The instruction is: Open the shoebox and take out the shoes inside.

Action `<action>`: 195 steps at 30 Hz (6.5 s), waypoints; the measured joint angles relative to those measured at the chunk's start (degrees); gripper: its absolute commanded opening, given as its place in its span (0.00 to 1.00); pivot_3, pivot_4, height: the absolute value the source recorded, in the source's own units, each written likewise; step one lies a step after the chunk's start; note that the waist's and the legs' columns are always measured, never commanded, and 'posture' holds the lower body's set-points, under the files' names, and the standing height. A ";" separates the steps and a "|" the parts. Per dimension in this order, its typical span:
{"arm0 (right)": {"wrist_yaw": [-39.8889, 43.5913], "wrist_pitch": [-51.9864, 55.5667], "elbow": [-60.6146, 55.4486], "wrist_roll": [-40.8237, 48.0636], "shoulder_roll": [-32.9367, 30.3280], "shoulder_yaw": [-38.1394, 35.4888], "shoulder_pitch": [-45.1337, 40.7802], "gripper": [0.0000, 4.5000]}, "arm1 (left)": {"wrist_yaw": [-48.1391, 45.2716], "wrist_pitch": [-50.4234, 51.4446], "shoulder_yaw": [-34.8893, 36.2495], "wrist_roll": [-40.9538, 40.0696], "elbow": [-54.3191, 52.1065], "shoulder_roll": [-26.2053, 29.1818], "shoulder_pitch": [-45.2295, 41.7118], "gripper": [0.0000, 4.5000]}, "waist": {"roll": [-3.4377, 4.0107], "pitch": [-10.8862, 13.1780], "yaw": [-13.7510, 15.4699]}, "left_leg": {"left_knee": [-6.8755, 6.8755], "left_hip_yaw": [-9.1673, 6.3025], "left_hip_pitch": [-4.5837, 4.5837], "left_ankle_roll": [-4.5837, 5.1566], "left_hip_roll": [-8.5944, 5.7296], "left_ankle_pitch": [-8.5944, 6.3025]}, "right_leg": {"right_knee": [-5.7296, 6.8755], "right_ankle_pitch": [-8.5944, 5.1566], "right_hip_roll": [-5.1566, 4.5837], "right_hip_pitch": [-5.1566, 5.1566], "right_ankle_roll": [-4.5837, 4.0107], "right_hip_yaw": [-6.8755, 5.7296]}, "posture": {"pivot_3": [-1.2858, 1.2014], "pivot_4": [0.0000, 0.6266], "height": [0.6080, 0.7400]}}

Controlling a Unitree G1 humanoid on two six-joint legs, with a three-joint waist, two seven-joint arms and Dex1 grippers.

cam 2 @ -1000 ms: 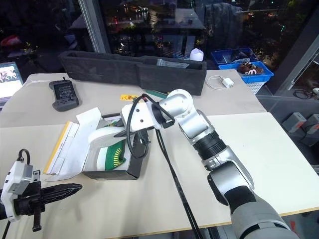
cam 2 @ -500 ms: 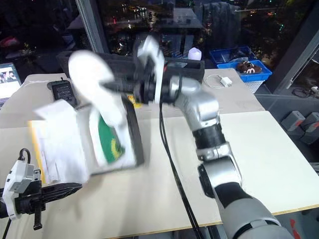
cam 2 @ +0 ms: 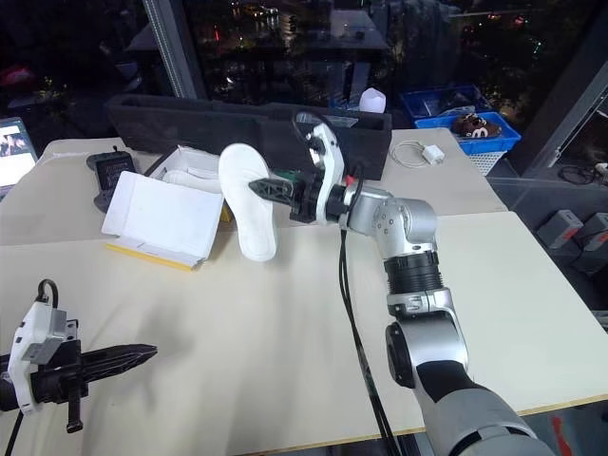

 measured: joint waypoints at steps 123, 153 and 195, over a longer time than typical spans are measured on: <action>0.49 -42.95 -12.53 -57.75 -18.62 19.63 21.08 0.75 | 69.82 -15.27 -32.15 44.53 35.48 -38.08 -47.99 0.77 | -0.27 -0.13 0.31 | 0.48 0.14 0.40 -0.19 -0.32 -0.02 | -0.01 0.46 0.03 0.38 0.53 0.73 | 0.52 0.24 0.94; 0.15 -40.38 -14.81 -55.93 -18.37 19.64 22.42 0.75 | 60.68 -6.22 -33.57 42.48 30.12 -33.67 -46.70 0.00 | -0.29 -0.11 0.31 | 0.48 0.15 0.34 -0.19 -0.37 -0.02 | -0.03 0.49 -0.01 0.34 0.59 0.77 | 0.52 0.24 0.94; 1.97 -48.78 -2.27 -51.10 -17.55 19.73 13.18 0.75 | -1.89 -13.13 0.16 23.28 11.44 9.53 -9.18 0.62 | -0.28 0.07 0.04 | 0.30 0.33 0.20 -0.27 -0.02 -0.07 | -0.03 0.20 -0.01 0.06 0.22 0.42 | 0.52 0.24 0.94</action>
